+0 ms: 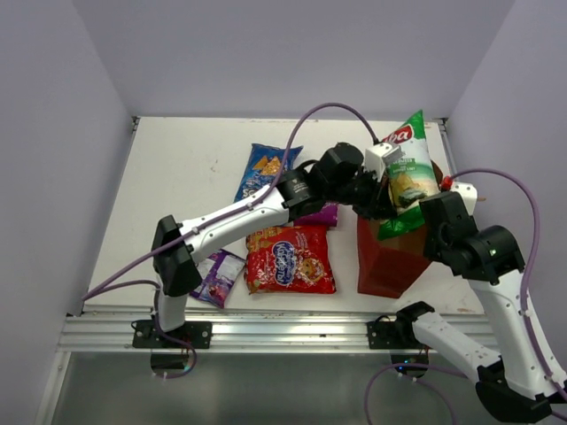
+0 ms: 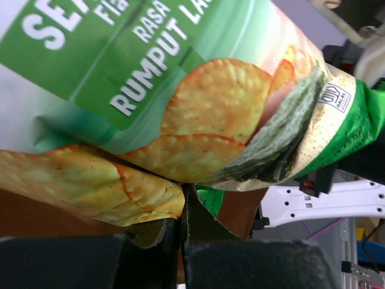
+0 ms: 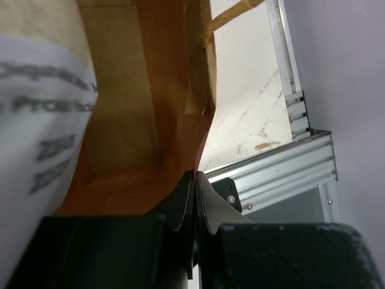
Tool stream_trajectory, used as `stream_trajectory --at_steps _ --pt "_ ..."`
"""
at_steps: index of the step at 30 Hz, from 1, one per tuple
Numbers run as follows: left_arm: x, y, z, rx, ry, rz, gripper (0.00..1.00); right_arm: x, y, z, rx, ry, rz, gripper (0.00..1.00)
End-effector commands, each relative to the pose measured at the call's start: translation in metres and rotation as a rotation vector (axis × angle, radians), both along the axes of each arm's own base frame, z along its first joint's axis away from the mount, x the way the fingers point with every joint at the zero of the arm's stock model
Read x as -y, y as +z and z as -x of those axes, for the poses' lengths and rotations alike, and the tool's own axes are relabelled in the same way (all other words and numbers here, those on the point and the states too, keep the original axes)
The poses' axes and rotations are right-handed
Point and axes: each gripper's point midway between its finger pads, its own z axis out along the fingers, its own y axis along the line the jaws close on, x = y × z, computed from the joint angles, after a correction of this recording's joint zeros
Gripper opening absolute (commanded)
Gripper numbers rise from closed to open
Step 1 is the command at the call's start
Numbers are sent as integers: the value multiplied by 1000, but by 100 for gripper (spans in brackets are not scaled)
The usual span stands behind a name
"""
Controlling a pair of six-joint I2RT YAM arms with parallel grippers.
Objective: Place the snacks into the paper bag
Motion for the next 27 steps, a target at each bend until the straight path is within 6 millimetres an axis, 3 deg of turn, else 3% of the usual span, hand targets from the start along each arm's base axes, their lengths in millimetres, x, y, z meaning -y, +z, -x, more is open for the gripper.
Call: stream_trajectory --at_steps 1,8,12,15,18,22,23,25,26,27 --pt "-23 -101 39 -81 -43 -372 0 -10 17 -17 96 27 -47 0" --pt "-60 -119 9 1 146 -588 0 -10 20 -17 103 28 -43 0" --pt "-62 -113 12 21 113 -583 0 -10 20 -19 99 29 -37 0" --pt "-48 -96 16 48 72 -493 18 -11 20 -20 95 33 -36 0" --pt "-33 -67 15 101 72 -406 29 -11 19 -21 91 34 -34 0" --pt "-14 -23 6 146 106 -285 35 -11 18 -21 90 35 -35 0" --pt "-8 5 2 169 118 -218 39 -11 17 -21 89 34 -33 0" --pt "2 28 -1 182 129 -149 41 -11 16 -21 89 32 -32 0" --pt "5 55 0 200 132 -80 41 -11 15 -21 90 33 -34 0" --pt "5 69 1 206 137 -41 43 -12 14 -22 88 33 -33 0"
